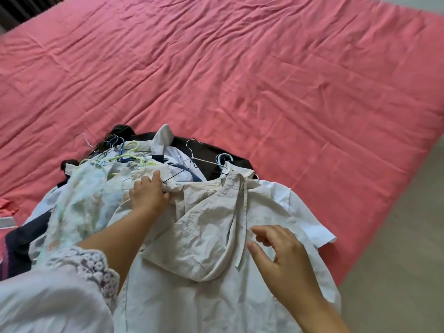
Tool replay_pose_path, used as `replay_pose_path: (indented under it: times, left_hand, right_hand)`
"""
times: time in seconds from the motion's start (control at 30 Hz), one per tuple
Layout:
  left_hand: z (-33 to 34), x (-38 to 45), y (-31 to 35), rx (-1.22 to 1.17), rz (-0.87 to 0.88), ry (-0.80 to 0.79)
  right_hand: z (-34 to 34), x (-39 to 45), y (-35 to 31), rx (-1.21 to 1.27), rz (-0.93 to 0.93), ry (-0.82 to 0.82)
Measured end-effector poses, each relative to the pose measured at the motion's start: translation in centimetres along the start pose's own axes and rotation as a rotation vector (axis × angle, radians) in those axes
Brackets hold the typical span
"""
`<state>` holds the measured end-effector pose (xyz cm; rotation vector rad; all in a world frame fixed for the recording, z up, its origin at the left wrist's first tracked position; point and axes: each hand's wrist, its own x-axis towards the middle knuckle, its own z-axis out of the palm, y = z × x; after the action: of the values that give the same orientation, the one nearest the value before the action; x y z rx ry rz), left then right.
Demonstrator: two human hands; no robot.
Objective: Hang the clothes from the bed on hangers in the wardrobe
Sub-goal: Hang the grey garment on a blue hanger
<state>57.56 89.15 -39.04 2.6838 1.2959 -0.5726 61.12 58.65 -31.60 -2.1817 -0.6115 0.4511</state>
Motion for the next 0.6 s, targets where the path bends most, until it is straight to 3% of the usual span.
replay_pose_path:
  times: [0.23, 0.6]
  left_hand:
    - [-2.3, -2.2, 0.2, -0.191, 0.219, 0.18]
    - [-12.3, -17.5, -2.4, -0.644, 0.593, 0.588]
  right_hand:
    - [-1.0, -0.7, 0.1, 0.033, 0.024, 0.07]
    - [-4.6, -8.2, -6.8, -0.03, -0.089, 0.308]
